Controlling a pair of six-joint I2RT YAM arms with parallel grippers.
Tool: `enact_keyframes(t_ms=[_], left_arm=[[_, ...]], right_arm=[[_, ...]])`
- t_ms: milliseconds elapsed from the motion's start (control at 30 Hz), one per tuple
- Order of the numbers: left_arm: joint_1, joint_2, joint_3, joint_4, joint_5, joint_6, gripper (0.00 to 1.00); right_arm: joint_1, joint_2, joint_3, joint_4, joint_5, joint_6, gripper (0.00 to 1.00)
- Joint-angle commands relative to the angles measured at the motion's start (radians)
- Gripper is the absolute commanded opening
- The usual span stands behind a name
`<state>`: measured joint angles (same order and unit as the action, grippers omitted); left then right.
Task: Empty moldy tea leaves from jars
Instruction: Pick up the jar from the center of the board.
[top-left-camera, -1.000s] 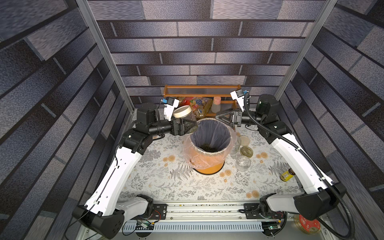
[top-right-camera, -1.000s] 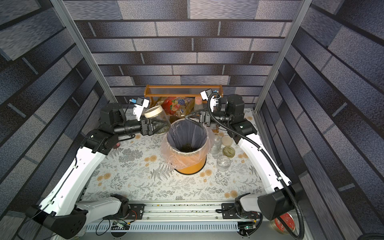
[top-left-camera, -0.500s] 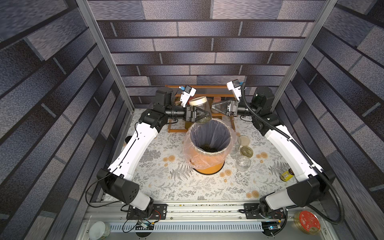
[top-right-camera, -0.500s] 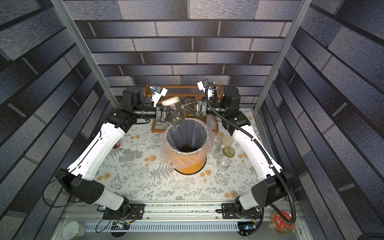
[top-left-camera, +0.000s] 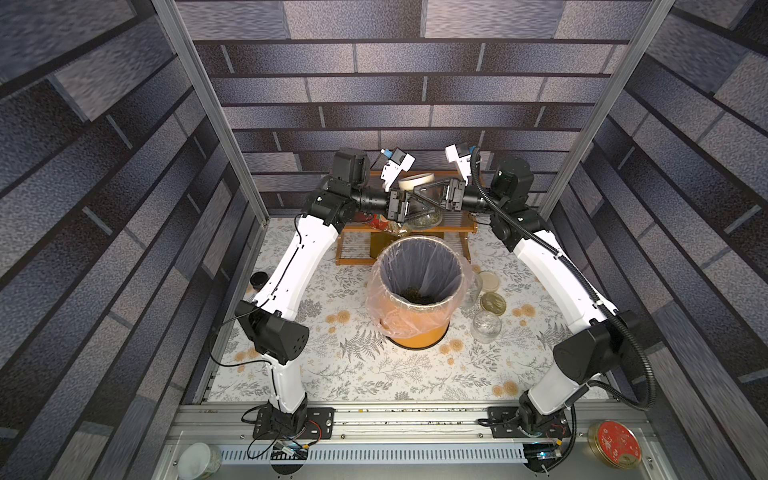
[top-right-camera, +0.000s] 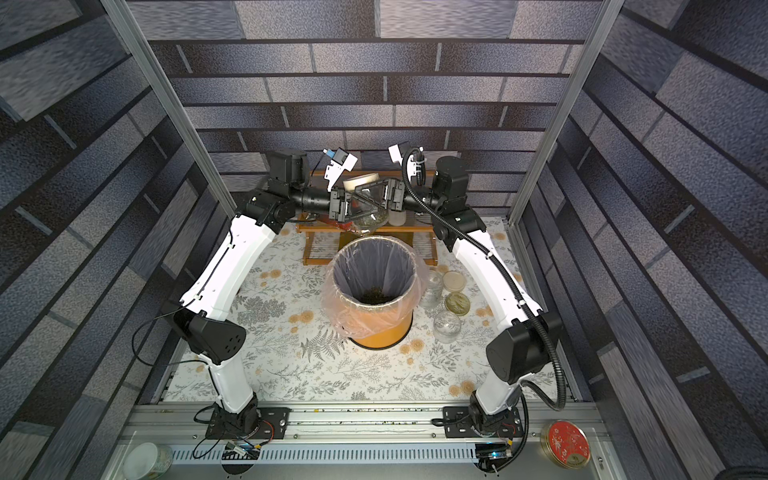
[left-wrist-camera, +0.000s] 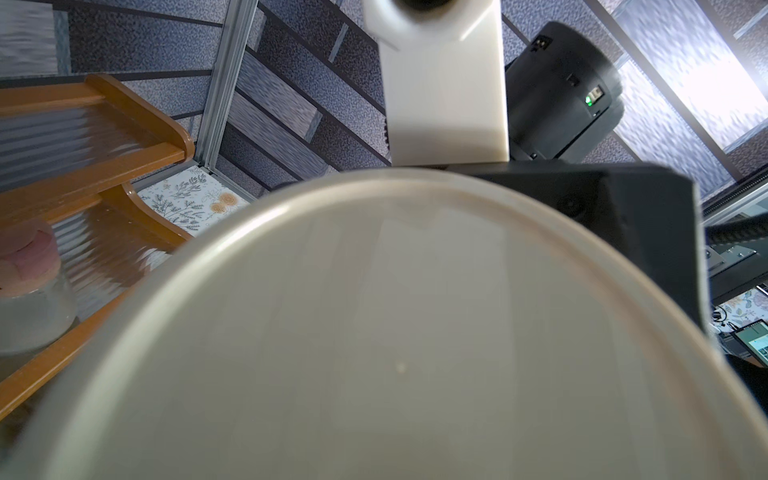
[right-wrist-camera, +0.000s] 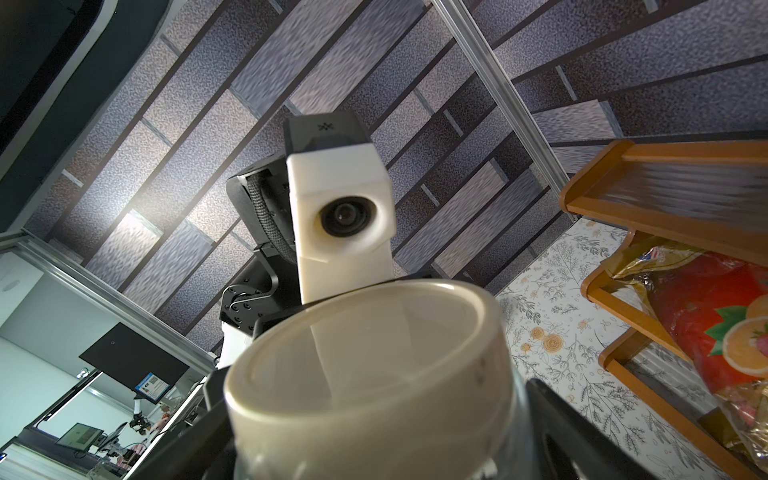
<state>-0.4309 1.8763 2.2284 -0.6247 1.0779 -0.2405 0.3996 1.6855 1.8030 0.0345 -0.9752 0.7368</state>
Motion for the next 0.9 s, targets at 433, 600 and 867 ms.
enact_keyframes(t_ms=[433,600,867], left_arm=[[-0.017,0.06,0.164,-0.055,0.068,0.052,0.48],[-0.037,0.062,0.168,-0.067,0.056,0.069,0.5],[-0.051,0.075,0.164,-0.07,0.002,0.067,0.79]], right_arm=[[0.007,0.02,0.028,0.1,0.004,0.103,0.88],[0.007,0.008,-0.003,0.136,0.005,0.128,0.77],[0.008,-0.064,-0.085,0.102,0.057,0.079,0.38]])
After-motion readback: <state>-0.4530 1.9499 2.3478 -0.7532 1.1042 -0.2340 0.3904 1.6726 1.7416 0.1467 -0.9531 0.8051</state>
